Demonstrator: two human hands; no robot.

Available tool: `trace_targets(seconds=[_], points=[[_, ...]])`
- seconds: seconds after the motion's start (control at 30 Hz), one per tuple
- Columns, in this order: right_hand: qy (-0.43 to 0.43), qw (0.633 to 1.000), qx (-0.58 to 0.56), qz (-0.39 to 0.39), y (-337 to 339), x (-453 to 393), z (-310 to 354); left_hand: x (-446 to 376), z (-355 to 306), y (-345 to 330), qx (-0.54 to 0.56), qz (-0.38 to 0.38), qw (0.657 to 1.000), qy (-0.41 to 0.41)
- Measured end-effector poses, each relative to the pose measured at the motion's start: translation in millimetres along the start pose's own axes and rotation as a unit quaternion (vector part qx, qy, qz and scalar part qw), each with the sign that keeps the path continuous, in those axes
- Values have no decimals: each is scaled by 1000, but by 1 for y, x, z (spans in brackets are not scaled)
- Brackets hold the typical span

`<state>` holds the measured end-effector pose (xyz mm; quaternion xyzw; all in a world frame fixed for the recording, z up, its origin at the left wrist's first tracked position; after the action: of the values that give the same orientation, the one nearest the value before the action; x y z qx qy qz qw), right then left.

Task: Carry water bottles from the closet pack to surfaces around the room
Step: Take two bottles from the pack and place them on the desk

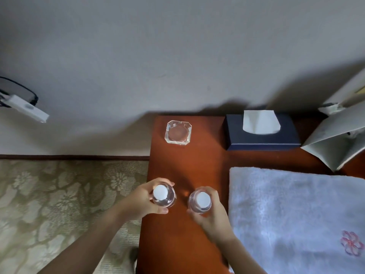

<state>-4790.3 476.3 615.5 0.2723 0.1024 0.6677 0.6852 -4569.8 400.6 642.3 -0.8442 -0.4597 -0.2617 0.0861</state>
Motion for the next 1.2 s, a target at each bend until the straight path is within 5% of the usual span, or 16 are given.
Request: trace_targets(seconds=[0.1,0.33,0.4,0.57,0.77,1.03,1.2], points=[[-5,1000,12,22,-2,-4,-3,0,11,-8,-11,-30,999,-7],[-36,998,33,31,-11,-9,-15,-1,54,-56,32,-312,949,-32],[-44,998,38,32,-15,-14,-22,-6,48,-46,49,-299,952,-35],[-69,997,24,-4,-23,-39,-34,-23,42,-4,14,-129,991,-15],[-58,998,16,-31,-32,-68,-27,-39,40,-21,-5,-246,967,-65],[-28,992,113,-51,-30,-88,-23,-70,49,9,40,-206,973,-92],[-28,994,97,-49,-40,-109,-24,-94,38,21,-23,-163,981,-106]])
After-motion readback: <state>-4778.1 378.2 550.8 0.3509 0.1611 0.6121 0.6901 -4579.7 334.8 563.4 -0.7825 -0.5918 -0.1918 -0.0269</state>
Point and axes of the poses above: each hand's wrist, its own x-axis away from the middle knuckle, its own y-axis out of the back of the hand, z = x × y, the point moved 3 cm from there along -x, towards the middle knuckle, and after that the axes turned 11 degrees about x, right-handed, at the moved point
